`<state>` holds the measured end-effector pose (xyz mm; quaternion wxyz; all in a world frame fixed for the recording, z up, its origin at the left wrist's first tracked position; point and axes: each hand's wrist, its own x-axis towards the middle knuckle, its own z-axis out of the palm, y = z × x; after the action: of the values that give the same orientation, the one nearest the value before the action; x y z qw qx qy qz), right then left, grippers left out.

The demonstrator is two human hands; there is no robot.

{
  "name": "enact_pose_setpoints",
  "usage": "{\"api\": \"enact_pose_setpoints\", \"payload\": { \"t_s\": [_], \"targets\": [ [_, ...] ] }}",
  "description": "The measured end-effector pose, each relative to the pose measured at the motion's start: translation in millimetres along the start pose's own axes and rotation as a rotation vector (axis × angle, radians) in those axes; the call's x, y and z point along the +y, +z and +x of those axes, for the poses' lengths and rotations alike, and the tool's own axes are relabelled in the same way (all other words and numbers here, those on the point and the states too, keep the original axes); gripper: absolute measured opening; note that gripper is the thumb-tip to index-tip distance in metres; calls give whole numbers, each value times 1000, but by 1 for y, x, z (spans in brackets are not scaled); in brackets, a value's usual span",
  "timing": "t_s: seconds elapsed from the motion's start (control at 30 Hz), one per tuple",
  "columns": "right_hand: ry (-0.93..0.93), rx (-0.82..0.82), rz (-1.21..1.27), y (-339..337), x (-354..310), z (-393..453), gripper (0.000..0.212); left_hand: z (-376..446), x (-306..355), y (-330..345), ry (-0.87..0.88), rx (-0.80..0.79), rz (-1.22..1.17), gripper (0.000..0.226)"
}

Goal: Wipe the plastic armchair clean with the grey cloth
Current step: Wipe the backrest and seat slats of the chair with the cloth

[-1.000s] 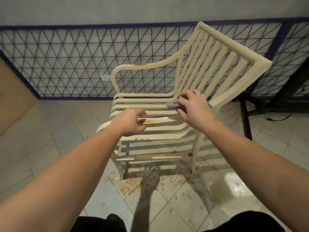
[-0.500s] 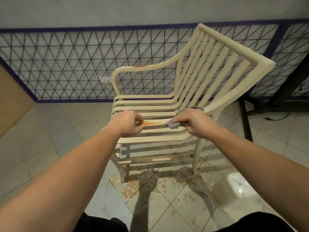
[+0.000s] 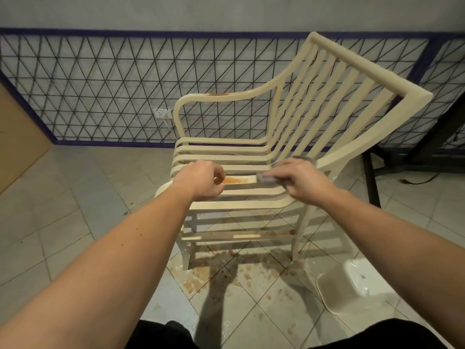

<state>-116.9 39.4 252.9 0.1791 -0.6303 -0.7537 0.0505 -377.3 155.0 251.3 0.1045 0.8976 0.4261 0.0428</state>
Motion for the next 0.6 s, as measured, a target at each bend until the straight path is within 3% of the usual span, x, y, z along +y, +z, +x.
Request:
{"api": "enact_pose_setpoints", "payload": {
  "t_s": [0.1, 0.2, 0.3, 0.43, 0.5, 0.6],
  "targets": [
    [218, 61, -96, 9, -7, 2, 47, 1, 0, 0, 7, 4, 8, 20],
    [217, 102, 111, 41, -35, -14, 42, 2, 0, -1, 9, -9, 13, 20],
    [218, 271, 284, 70, -49, -36, 40, 2, -2, -2, 16, -15, 8, 19],
    [786, 739, 728, 84, -54, -56, 25, -1, -9, -2, 48, -40, -24, 31],
    [947, 961, 847, 80, -46, -47, 15, -8, -17, -6, 32, -27, -50, 49],
    [925, 980, 856, 77, -43, -21, 13, -18, -34, -15, -9, -33, -80, 59]
  ]
}}
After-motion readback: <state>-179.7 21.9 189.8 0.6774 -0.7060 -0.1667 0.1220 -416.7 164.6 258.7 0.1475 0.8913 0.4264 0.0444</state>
